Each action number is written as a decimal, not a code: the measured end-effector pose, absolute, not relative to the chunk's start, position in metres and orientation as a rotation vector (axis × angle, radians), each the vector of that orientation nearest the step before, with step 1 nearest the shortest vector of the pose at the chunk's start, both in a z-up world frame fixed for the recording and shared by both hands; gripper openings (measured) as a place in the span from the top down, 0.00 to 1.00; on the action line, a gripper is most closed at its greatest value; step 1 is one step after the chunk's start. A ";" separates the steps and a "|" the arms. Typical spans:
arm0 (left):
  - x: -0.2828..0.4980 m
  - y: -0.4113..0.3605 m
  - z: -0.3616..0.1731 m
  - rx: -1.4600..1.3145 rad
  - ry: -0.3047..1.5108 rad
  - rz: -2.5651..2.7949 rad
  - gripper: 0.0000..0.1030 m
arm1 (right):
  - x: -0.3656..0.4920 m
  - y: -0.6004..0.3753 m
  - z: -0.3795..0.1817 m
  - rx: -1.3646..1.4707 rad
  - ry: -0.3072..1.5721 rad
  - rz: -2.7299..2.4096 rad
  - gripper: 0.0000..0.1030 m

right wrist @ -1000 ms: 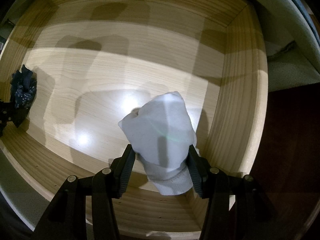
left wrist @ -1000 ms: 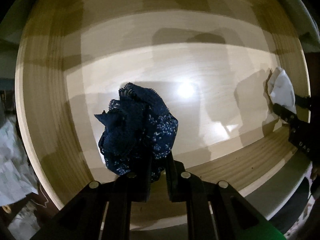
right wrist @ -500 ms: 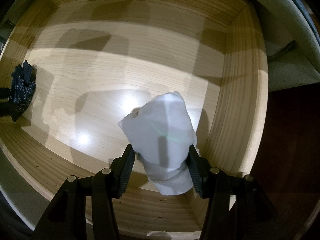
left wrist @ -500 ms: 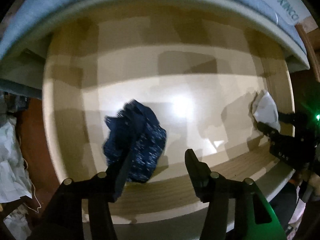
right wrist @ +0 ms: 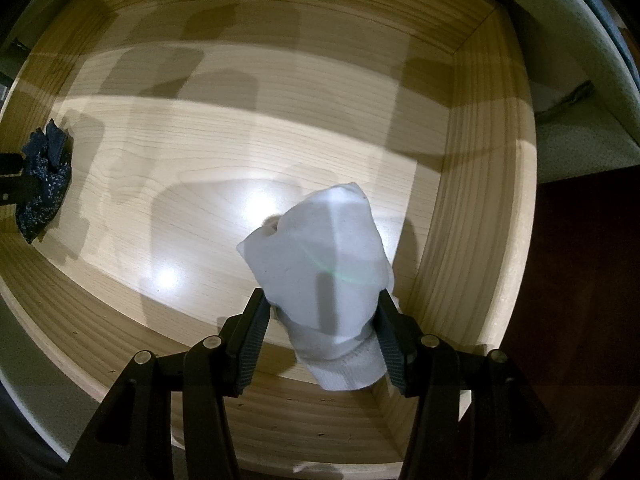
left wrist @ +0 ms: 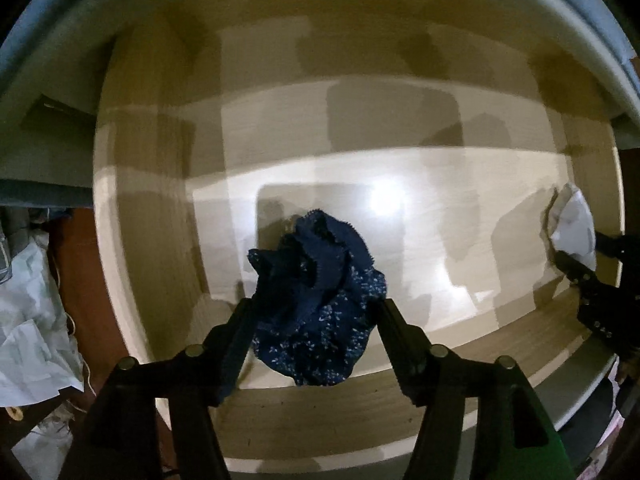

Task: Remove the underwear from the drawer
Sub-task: 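Lift the navy lace garment out of the drawer with the left tool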

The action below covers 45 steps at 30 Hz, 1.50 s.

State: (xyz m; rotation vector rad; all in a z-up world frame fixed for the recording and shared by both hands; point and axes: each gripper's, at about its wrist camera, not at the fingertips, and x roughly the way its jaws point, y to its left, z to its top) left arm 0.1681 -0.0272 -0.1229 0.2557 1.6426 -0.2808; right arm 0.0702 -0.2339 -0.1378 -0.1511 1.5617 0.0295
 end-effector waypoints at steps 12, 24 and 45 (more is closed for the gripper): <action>0.169 -0.020 -0.136 0.237 1.690 -0.260 0.38 | 0.070 -0.234 -0.137 -0.151 1.562 0.029 0.51; 0.168 -0.017 -0.144 0.180 1.746 -0.233 0.40 | 0.072 -0.227 -0.140 -0.200 1.592 0.021 0.49; 0.144 -0.012 -0.103 0.156 1.634 -0.314 0.72 | 0.072 -0.218 -0.137 -0.232 1.598 -0.036 0.56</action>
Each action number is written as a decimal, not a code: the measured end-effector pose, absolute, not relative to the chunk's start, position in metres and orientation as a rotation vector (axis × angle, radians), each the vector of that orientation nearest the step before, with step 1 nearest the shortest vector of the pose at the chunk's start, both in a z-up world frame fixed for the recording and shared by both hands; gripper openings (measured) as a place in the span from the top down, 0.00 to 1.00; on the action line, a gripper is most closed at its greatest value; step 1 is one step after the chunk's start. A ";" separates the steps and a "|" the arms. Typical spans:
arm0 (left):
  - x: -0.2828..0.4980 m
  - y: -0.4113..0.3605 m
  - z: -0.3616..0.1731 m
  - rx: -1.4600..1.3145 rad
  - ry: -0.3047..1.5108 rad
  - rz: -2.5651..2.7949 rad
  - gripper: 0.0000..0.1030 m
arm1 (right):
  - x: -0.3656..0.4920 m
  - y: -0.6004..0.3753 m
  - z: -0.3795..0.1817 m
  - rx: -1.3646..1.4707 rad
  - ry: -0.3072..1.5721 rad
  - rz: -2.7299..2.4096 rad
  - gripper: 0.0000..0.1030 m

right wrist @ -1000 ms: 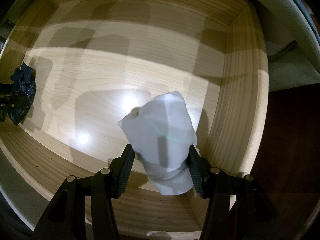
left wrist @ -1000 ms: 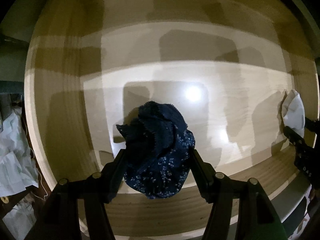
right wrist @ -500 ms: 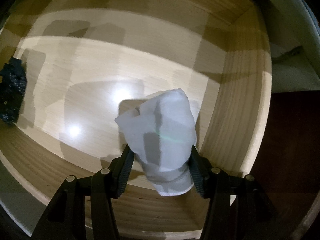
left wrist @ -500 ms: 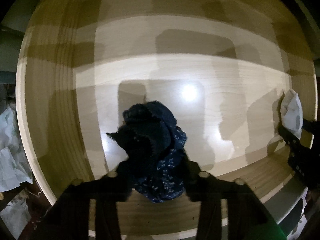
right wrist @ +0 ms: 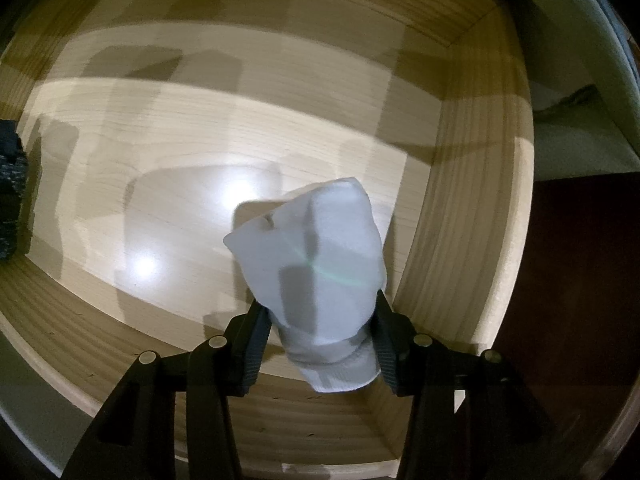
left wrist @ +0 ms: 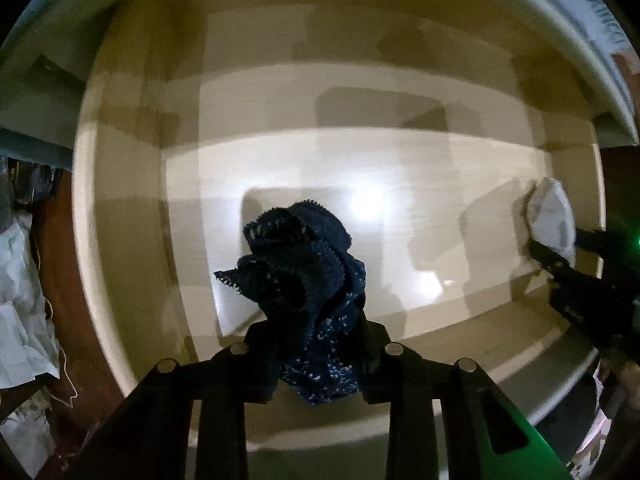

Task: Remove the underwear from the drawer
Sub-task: 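Lift the navy lace garment out of the drawer with the left tool, then carry the navy lace garment with the left tool into the box and release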

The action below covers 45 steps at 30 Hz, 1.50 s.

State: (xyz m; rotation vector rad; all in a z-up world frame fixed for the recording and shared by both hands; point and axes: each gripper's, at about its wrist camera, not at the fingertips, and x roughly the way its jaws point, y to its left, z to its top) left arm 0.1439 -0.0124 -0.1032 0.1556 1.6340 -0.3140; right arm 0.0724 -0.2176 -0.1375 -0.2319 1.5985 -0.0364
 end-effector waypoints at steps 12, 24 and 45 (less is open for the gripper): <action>0.124 -0.013 -0.026 0.221 1.423 -0.392 0.72 | 0.075 -0.224 -0.140 -0.232 1.597 -0.034 0.56; 0.113 -0.016 0.080 0.228 1.075 -0.424 0.72 | 0.075 -0.223 -0.140 -0.229 1.594 -0.036 0.56; 0.233 -0.048 0.177 0.135 0.906 -0.415 0.72 | 0.073 -0.227 -0.139 -0.219 1.585 -0.034 0.57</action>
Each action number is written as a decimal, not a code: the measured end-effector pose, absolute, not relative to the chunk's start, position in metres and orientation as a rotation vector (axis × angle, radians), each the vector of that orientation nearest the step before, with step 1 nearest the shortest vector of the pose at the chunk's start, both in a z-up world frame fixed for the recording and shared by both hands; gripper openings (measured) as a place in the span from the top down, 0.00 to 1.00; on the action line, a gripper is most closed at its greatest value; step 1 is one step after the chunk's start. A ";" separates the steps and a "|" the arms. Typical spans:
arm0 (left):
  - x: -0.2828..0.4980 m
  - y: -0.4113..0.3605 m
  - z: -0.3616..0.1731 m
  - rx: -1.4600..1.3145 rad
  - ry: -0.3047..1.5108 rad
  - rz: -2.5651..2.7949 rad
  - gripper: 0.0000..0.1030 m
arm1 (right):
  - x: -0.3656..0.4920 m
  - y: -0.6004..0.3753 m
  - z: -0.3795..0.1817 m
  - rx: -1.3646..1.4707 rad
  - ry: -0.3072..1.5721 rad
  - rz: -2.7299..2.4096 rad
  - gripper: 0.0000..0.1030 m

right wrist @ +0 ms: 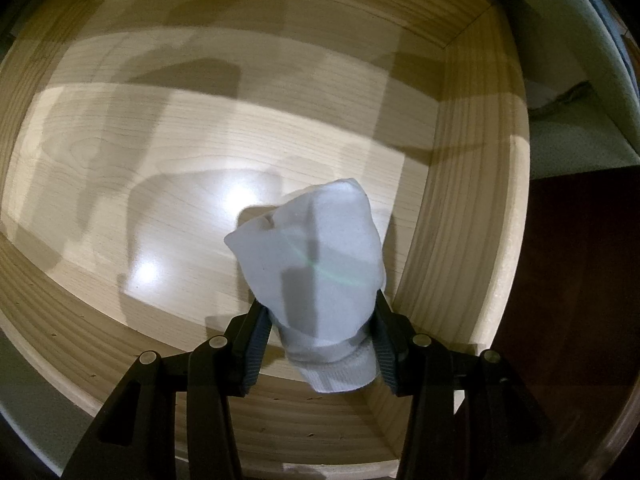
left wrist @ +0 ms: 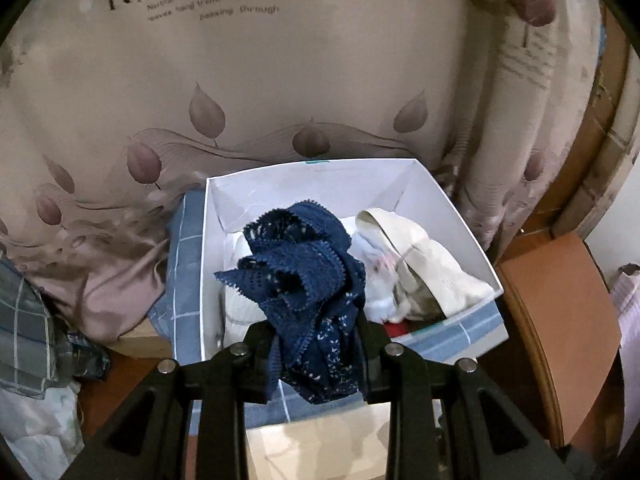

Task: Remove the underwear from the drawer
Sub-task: 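Carry the navy lace garment with the left tool into the box and release, then move the left tool back over the empty drawer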

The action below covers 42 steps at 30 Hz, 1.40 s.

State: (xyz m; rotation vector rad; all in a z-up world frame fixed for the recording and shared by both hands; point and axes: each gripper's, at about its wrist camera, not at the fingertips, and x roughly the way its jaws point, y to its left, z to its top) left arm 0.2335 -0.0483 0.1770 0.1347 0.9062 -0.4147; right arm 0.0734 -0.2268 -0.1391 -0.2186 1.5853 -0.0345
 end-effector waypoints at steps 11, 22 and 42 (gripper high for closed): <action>0.273 -0.076 0.119 0.212 1.012 -0.375 0.72 | 0.074 -0.233 -0.141 -0.210 1.579 -0.030 0.57; 0.277 -0.088 0.101 0.259 1.050 -0.380 0.64 | 0.072 -0.241 -0.145 -0.202 1.574 -0.019 0.57; 0.214 -0.058 0.162 0.200 0.915 -0.417 0.42 | 0.070 -0.241 -0.143 -0.205 1.575 -0.019 0.57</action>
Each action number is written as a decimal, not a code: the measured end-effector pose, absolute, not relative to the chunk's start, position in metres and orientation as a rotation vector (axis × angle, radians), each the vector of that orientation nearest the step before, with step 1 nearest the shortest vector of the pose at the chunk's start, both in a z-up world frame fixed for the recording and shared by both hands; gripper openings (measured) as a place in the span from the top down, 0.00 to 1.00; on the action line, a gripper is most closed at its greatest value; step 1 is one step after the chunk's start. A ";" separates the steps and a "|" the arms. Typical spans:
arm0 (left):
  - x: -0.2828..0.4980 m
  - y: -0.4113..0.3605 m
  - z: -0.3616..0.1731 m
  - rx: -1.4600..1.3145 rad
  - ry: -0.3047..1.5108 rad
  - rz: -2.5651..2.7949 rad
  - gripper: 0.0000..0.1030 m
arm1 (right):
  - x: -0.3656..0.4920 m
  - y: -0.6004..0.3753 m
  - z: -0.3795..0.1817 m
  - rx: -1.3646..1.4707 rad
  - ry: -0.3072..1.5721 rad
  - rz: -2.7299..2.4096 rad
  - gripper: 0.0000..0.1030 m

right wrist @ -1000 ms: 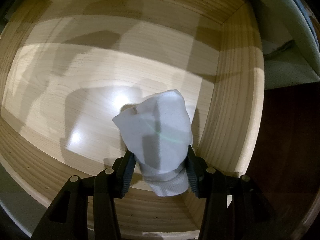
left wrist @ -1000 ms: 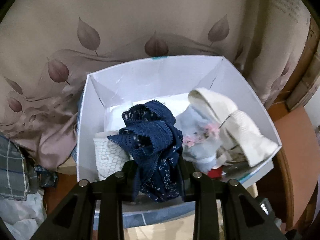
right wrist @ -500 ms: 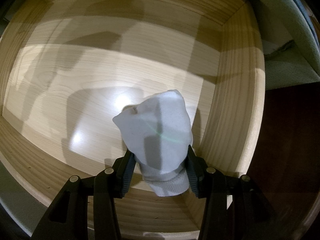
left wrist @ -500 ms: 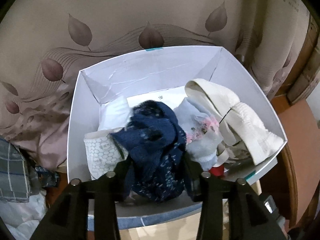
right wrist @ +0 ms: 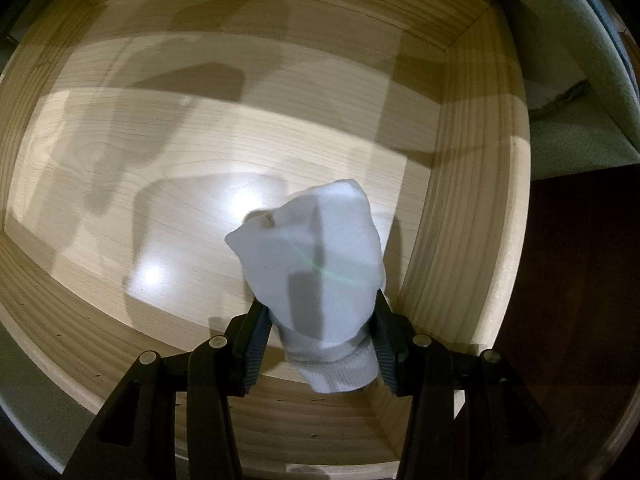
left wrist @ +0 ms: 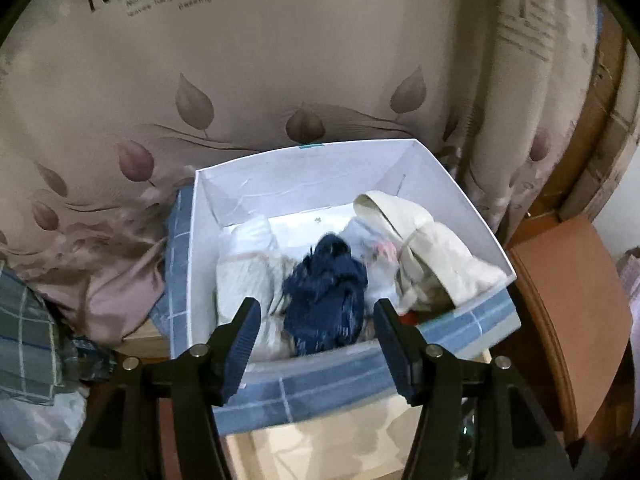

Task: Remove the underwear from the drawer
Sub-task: 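Move the left tool back over the empty drawer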

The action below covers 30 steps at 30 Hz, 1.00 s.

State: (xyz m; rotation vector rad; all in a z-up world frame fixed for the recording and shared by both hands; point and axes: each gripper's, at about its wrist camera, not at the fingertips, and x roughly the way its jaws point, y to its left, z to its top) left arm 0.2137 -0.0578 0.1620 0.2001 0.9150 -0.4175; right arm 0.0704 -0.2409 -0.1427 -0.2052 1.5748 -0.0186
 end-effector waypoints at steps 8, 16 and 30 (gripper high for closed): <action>0.148 -0.026 0.130 0.218 0.943 -0.374 0.42 | 0.072 -0.238 -0.142 -0.195 1.573 -0.019 0.57; 0.104 -0.012 0.055 0.191 1.036 -0.267 0.42 | 0.083 -0.241 -0.144 -0.203 1.604 -0.017 0.55; 0.090 -0.034 -0.010 0.189 1.069 -0.205 0.42 | 0.124 -0.229 -0.153 -0.277 1.649 -0.023 0.50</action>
